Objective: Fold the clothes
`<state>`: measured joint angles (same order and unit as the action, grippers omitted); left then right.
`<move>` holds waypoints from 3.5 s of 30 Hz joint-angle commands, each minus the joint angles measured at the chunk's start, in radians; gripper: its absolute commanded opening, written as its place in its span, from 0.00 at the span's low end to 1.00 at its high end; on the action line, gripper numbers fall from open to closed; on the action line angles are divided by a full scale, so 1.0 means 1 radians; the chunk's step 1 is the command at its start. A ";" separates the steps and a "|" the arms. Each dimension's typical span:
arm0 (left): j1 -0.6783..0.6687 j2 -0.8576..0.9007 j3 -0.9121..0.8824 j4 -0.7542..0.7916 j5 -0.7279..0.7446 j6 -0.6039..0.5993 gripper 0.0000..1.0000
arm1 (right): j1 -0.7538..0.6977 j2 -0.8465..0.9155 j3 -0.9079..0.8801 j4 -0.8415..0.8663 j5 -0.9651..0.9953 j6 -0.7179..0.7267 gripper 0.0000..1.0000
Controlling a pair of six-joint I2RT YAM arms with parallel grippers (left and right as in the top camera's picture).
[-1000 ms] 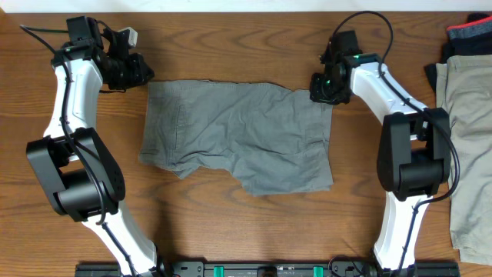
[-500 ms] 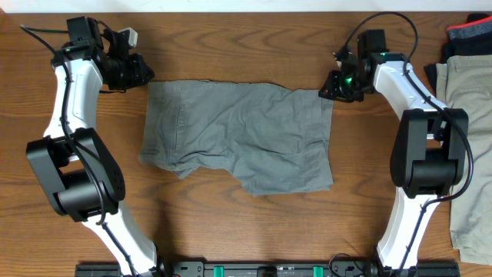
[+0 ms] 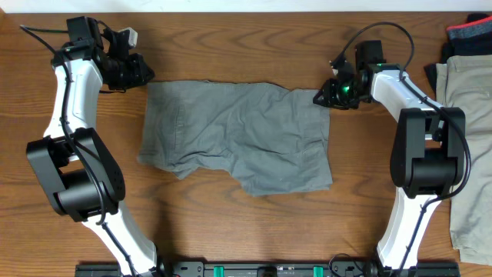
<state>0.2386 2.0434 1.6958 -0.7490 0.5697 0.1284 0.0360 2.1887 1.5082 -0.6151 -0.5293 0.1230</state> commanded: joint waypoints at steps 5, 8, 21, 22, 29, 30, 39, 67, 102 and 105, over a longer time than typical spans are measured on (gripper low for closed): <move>0.003 -0.003 0.010 -0.001 0.006 -0.001 0.15 | 0.007 0.024 -0.025 0.026 -0.137 -0.054 0.26; 0.003 -0.003 0.010 -0.002 0.006 -0.001 0.15 | 0.001 0.024 -0.025 0.031 -0.142 -0.054 0.25; 0.003 -0.003 0.010 -0.001 0.006 -0.001 0.15 | -0.034 0.024 -0.024 0.062 -0.265 -0.091 0.21; 0.003 -0.003 0.010 -0.001 0.006 -0.001 0.15 | -0.034 0.024 -0.024 0.059 -0.254 -0.090 0.19; 0.003 -0.003 0.010 -0.001 0.002 -0.001 0.16 | -0.030 0.024 -0.024 0.058 -0.253 -0.087 0.18; 0.003 -0.003 0.010 -0.001 -0.003 -0.001 0.21 | -0.027 0.024 -0.024 0.058 -0.253 -0.087 0.19; 0.003 -0.003 0.010 -0.002 -0.006 -0.001 0.33 | -0.002 0.024 -0.025 0.058 -0.212 -0.087 0.03; 0.052 0.202 0.010 0.131 -0.114 0.013 0.67 | -0.009 -0.180 -0.024 0.009 -0.222 -0.076 0.01; 0.097 0.190 0.010 0.083 0.177 0.073 0.05 | -0.021 -0.198 -0.024 -0.010 -0.202 -0.068 0.01; 0.120 0.140 0.010 0.073 0.289 0.072 0.06 | -0.034 -0.245 -0.024 -0.015 -0.133 -0.067 0.01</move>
<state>0.3294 2.2475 1.6958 -0.6697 0.7296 0.2070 0.0170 2.0102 1.4853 -0.6266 -0.7139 0.0483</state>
